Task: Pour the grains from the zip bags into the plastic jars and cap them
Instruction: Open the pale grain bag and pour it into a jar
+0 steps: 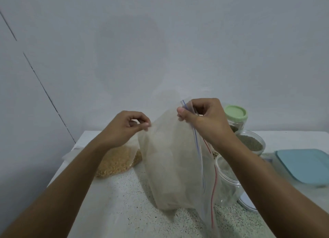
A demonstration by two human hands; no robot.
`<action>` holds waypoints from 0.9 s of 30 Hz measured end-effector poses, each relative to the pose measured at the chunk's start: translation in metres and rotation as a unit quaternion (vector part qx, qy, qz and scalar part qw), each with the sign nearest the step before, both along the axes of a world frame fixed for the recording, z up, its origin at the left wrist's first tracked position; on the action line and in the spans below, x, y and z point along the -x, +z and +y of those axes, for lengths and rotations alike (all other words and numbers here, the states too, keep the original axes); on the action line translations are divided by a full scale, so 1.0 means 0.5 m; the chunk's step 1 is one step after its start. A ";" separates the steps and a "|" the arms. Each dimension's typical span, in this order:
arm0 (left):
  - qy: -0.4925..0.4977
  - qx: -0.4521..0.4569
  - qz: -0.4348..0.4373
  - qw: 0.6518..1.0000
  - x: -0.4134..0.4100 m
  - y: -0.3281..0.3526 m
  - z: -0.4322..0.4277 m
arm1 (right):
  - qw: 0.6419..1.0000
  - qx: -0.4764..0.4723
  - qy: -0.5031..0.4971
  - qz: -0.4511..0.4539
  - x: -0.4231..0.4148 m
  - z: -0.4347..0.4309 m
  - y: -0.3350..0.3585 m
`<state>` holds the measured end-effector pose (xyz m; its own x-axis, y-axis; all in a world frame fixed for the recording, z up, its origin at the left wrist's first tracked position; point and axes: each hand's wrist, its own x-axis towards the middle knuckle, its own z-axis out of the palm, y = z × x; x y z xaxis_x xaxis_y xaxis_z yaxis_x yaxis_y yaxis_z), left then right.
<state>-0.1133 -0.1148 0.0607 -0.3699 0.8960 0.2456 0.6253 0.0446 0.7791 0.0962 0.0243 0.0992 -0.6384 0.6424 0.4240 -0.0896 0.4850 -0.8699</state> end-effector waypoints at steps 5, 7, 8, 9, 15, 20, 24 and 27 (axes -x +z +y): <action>0.016 -0.012 -0.032 0.999 -0.015 0.008 -0.002 | 1.000 0.011 0.008 -0.013 -0.002 0.009 0.001; 0.023 -0.027 -0.021 0.999 -0.014 0.010 -0.003 | 0.999 0.036 0.001 0.007 -0.004 0.013 -0.001; 0.026 -0.038 -0.024 0.999 -0.010 0.010 -0.004 | 0.999 0.044 -0.002 0.015 -0.004 0.014 -0.002; 0.020 -0.039 -0.030 0.999 -0.007 0.011 -0.004 | 0.999 0.044 -0.004 0.015 -0.004 0.016 -0.003; 0.006 -0.034 -0.019 0.999 0.010 0.004 -0.016 | 0.998 0.063 0.004 0.014 -0.002 0.022 -0.018; -0.036 0.050 0.075 0.995 0.049 -0.025 -0.017 | 0.998 0.028 0.047 -0.008 -0.002 0.015 -0.024; -0.061 0.236 0.212 0.946 0.119 -0.039 -0.026 | 0.997 0.024 0.068 -0.002 -0.006 0.016 -0.025; -0.041 0.228 0.255 0.939 0.147 -0.048 -0.028 | 0.997 0.032 0.067 0.011 -0.010 0.015 -0.027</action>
<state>-0.1868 -0.1287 0.0369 -0.2343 0.9711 -0.0449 0.9275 0.2372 0.2889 0.1010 0.0320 0.0857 -0.7117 0.5782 0.3989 -0.1690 0.4103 -0.8962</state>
